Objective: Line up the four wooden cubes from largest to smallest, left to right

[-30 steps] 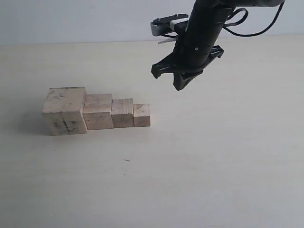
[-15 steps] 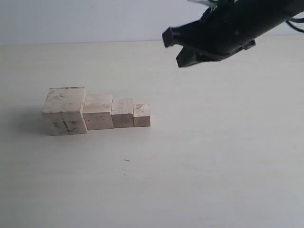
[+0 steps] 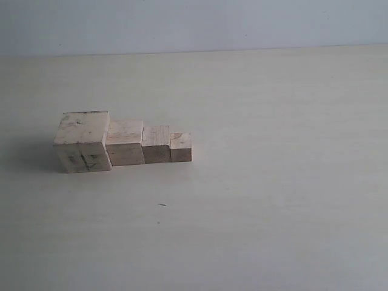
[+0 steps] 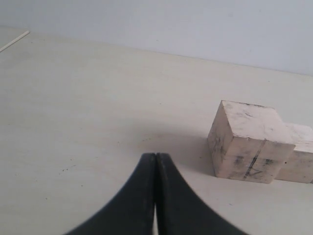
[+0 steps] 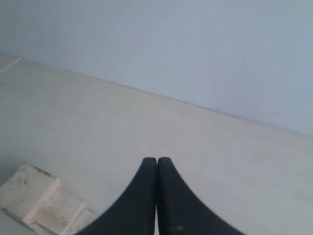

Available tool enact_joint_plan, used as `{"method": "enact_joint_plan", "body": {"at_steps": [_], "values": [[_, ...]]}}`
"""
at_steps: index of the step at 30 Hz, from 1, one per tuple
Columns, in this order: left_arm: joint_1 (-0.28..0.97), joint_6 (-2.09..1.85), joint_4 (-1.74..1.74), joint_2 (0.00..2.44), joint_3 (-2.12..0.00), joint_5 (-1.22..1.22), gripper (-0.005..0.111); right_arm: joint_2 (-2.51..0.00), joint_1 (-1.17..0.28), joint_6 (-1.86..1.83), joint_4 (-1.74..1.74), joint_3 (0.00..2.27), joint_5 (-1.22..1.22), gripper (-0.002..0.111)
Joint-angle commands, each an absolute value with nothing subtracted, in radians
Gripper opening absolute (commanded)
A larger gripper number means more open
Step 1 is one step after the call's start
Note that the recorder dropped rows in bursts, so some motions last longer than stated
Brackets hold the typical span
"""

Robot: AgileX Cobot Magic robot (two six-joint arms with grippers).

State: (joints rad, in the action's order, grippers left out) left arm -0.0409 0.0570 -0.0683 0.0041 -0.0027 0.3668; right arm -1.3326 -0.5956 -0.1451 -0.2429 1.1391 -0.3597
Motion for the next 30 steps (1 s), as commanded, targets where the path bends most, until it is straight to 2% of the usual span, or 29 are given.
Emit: {"method": "enact_joint_plan", "body": {"at_steps": [1,4,8,13,20,30], "values": [[-0.037,0.058,-0.067,0.000,0.000,0.360,0.000,-1.283,-0.546,-0.055,-0.067,1.133,-0.420,0.000],[-0.037,0.058,-0.067,0.000,0.000,0.360,0.000,-1.227,-0.484,0.028,-0.020,1.128,-0.503,0.000],[-0.037,0.058,-0.067,0.000,0.000,0.360,0.000,-1.113,-0.389,0.037,-0.015,1.038,-0.434,0.000],[-0.037,0.058,-0.067,0.000,0.000,0.360,0.000,-0.915,-0.222,0.027,-0.015,0.824,-0.322,0.000],[-0.037,0.058,-0.067,0.000,0.000,0.360,0.000,-0.598,0.010,0.027,-0.015,0.506,-0.308,0.000],[-0.037,0.058,-0.067,0.000,0.000,0.360,0.000,-0.293,0.048,0.027,0.000,0.226,-0.228,0.000]]}}
